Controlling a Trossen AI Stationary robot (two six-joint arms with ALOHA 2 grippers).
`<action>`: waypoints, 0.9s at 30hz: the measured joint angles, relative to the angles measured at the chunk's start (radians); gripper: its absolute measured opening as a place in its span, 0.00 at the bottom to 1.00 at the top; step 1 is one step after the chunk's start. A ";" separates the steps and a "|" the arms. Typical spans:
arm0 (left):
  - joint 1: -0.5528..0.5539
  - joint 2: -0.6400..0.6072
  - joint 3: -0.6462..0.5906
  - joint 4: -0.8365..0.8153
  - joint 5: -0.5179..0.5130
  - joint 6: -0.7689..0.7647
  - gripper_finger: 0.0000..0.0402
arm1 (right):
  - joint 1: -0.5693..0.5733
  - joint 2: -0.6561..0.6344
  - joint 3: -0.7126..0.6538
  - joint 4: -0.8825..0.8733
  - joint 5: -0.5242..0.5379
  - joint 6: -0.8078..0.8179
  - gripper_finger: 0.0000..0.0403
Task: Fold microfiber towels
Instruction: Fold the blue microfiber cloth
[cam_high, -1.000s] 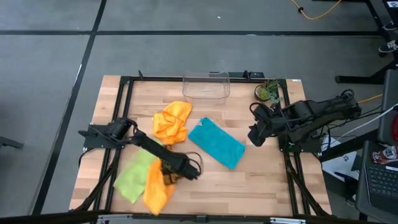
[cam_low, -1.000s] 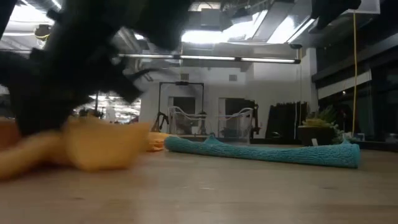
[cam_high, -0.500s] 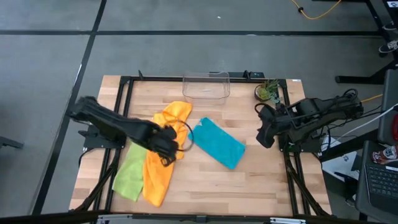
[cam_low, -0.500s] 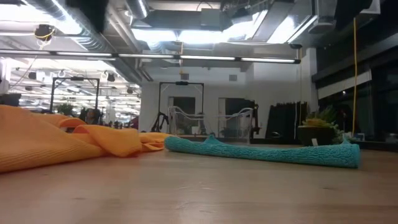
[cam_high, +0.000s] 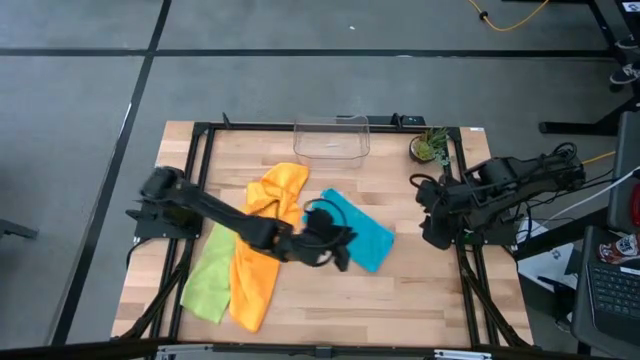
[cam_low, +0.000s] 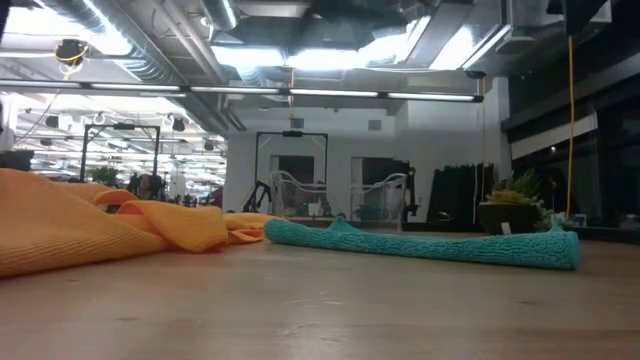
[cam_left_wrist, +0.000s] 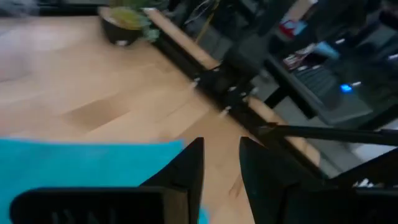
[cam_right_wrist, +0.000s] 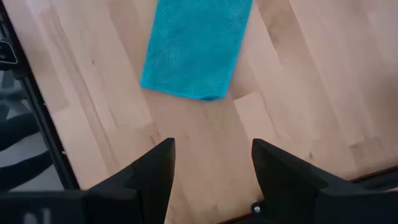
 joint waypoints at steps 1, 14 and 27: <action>0.011 0.035 0.000 0.046 0.011 0.005 0.24 | 0.000 0.000 0.000 0.000 -0.001 0.004 0.54; 0.064 0.362 0.080 0.126 0.100 -0.148 0.23 | 0.000 -0.001 0.000 0.001 -0.069 0.055 0.54; 0.067 0.469 0.416 -0.359 0.173 0.049 0.23 | 0.000 -0.001 0.000 0.005 0.011 0.060 0.54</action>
